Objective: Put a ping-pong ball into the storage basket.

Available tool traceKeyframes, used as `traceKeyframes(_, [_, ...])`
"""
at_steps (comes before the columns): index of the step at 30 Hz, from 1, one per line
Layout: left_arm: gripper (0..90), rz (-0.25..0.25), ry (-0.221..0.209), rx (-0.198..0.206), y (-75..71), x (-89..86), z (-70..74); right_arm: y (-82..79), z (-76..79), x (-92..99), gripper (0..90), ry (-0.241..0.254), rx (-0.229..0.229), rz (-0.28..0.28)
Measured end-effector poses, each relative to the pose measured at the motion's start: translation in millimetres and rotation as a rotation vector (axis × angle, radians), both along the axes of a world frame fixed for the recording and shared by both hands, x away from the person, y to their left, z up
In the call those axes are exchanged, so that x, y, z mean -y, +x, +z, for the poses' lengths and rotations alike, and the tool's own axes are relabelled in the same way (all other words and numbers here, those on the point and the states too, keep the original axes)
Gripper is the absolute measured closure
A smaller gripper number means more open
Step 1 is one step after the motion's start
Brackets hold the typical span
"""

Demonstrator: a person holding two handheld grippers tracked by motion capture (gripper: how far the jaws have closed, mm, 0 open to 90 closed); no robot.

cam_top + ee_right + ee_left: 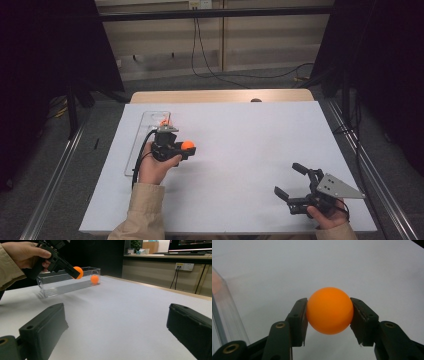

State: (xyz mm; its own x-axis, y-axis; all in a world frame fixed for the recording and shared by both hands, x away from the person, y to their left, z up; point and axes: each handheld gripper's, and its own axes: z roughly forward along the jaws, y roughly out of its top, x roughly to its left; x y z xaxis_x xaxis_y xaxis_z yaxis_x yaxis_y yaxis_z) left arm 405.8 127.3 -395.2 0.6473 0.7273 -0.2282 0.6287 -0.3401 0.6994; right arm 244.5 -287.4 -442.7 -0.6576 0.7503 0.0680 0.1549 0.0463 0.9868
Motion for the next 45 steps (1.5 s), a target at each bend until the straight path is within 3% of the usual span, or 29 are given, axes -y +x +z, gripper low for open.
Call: traceKeyframes(45, [50.9, 0.022, -0.001, -0.001, 0.5, -11.8, 3.7, 0.1, 0.0, 0.0, 1.7, -0.001, 0.001, 0.000])
